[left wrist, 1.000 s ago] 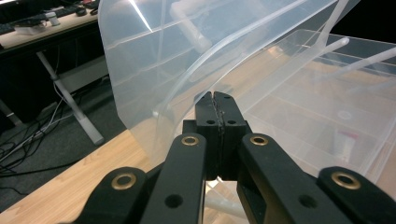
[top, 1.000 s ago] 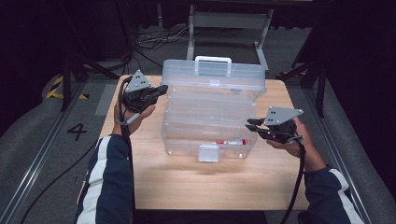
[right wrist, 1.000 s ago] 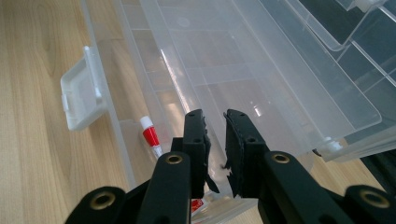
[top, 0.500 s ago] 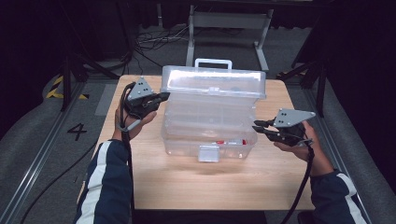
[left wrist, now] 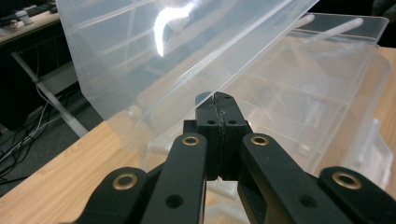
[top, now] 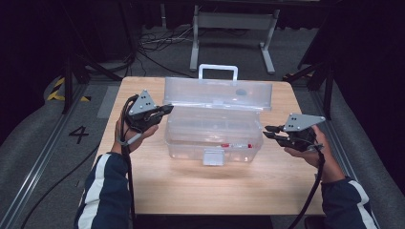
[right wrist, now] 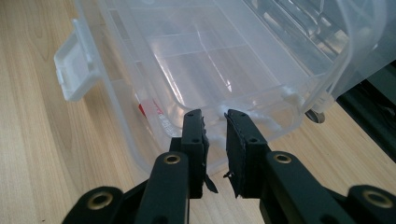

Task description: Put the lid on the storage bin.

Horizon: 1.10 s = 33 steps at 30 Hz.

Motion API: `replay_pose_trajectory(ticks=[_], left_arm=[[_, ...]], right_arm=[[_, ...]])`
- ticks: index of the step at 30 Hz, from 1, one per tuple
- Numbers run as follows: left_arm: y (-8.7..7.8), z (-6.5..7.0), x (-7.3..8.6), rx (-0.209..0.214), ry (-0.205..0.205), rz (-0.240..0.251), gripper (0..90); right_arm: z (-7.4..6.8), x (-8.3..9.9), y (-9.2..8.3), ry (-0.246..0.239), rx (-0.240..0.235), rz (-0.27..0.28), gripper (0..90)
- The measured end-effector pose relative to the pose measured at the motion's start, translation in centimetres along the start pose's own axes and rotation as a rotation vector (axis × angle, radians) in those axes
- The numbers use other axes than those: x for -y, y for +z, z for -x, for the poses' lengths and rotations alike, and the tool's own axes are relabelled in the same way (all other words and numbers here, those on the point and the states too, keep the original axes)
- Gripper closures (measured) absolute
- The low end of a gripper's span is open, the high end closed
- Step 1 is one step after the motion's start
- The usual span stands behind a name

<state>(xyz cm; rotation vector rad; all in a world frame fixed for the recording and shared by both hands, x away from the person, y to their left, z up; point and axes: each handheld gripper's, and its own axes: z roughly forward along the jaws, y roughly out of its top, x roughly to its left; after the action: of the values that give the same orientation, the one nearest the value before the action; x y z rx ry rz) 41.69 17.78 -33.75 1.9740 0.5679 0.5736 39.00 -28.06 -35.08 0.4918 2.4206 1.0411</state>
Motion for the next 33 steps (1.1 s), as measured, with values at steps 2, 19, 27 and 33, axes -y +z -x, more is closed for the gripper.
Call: replay_pose_trajectory(ticks=[2,19,27,33], left_arm=[[-0.2,0.4,0.5,0.011,0.009,-0.016,90.0],[-0.6,1.7,2.4,0.047,0.033,-0.069,90.0],[-0.6,1.9,3.0,0.049,0.030,-0.086,90.0],[-0.7,1.9,3.3,0.049,0.034,-0.095,90.0]], right_arm=[[0.0,0.0,0.1,0.003,-0.002,-0.004,77.8],[-0.1,0.3,0.8,0.011,-0.015,-0.031,77.2],[0.0,0.7,0.9,0.018,-0.015,-0.043,76.9],[-0.1,1.1,1.1,0.025,-0.019,-0.053,76.6]])
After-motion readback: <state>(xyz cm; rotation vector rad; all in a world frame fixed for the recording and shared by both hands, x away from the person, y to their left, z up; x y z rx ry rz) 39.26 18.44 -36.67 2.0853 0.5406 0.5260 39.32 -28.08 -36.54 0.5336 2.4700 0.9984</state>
